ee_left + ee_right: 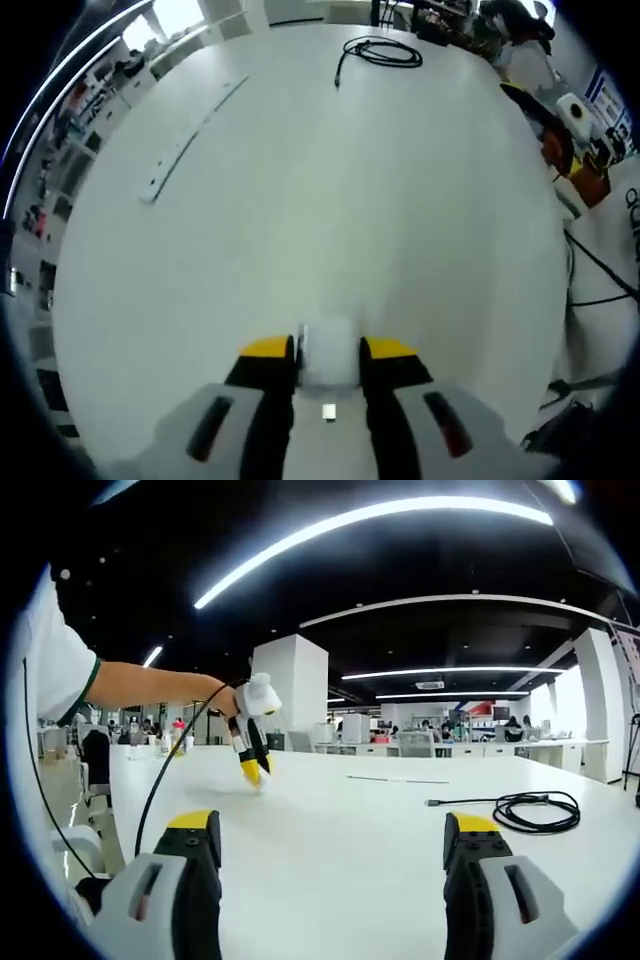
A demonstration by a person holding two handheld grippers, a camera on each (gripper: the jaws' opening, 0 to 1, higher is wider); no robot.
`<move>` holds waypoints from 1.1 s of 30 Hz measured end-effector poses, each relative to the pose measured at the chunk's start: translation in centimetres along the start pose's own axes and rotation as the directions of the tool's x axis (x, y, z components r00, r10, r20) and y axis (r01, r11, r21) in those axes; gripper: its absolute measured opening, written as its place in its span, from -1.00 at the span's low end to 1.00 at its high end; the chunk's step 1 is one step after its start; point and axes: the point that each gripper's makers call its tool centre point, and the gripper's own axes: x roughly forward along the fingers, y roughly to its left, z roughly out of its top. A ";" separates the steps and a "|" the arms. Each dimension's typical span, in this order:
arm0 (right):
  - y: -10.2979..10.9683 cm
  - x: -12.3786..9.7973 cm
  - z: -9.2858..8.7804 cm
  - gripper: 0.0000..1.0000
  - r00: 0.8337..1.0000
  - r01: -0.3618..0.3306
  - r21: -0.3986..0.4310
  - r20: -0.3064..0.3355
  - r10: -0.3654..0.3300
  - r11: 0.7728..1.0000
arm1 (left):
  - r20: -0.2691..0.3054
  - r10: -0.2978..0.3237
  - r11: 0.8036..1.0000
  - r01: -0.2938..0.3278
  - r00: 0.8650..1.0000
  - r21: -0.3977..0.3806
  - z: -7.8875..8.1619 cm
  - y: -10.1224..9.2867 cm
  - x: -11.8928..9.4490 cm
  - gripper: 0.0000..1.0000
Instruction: Plug the desk Type‑C cable into the charger adapter.
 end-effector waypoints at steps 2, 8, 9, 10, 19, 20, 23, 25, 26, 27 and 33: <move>0.1 0.1 0.1 0.87 1.000 -0.003 0.000 0.002 0.003 1.000 | -0.005 -0.001 1.000 0.001 1.000 0.009 -0.1 -0.1 0.0 -0.53; 0.6 0.2 0.2 0.87 1.000 -0.013 -0.001 0.005 0.013 1.000 | -0.010 -0.011 1.000 0.011 1.000 0.017 -0.4 -1.6 -0.2 -0.53; 0.6 0.2 0.2 0.87 1.000 -0.014 -0.002 0.006 0.014 1.000 | -0.013 -0.008 1.000 0.009 1.000 0.022 -0.4 -1.4 -0.2 -0.53; 0.6 0.2 0.2 0.87 1.000 -0.014 -0.003 0.006 0.014 1.000 | -0.017 -0.008 1.000 0.009 1.000 0.026 -0.5 -1.7 -0.2 -0.53; 0.9 0.2 0.2 0.87 1.000 -0.020 0.003 0.006 0.020 1.000 | -0.020 -0.028 0.996 0.029 0.999 0.086 -0.4 -6.0 -1.1 -0.53; 1.0 0.2 0.2 0.87 1.000 -0.022 0.002 0.006 0.022 1.000 | -0.020 -0.025 0.995 0.027 0.999 0.091 -0.3 -6.3 -1.1 -0.53; 1.3 0.4 0.1 0.87 1.000 -0.030 0.001 0.005 0.030 1.000 | -0.012 -0.046 0.990 0.047 0.999 0.131 0.2 -9.0 -1.4 -0.53; 1.5 0.4 0.2 0.87 0.999 -0.033 0.001 0.008 0.033 0.999 | -0.002 -0.061 0.986 0.061 0.998 0.157 0.7 -10.4 -1.6 -0.53; 1.5 0.4 0.2 0.87 0.999 -0.034 0.001 0.008 0.034 0.999 | 0.001 -0.063 0.985 0.062 0.998 0.162 0.8 -10.8 -1.6 -0.53; 1.6 0.4 0.2 0.87 0.999 -0.036 -0.001 0.009 0.036 0.999 | -0.004 -0.066 0.984 0.066 0.998 0.166 0.8 -11.3 -1.7 -0.53; 1.6 0.3 0.6 0.87 0.999 -0.037 0.004 0.019 0.037 0.999 | -0.001 -0.108 0.976 0.106 0.994 0.192 0.5 -15.1 -1.6 -0.53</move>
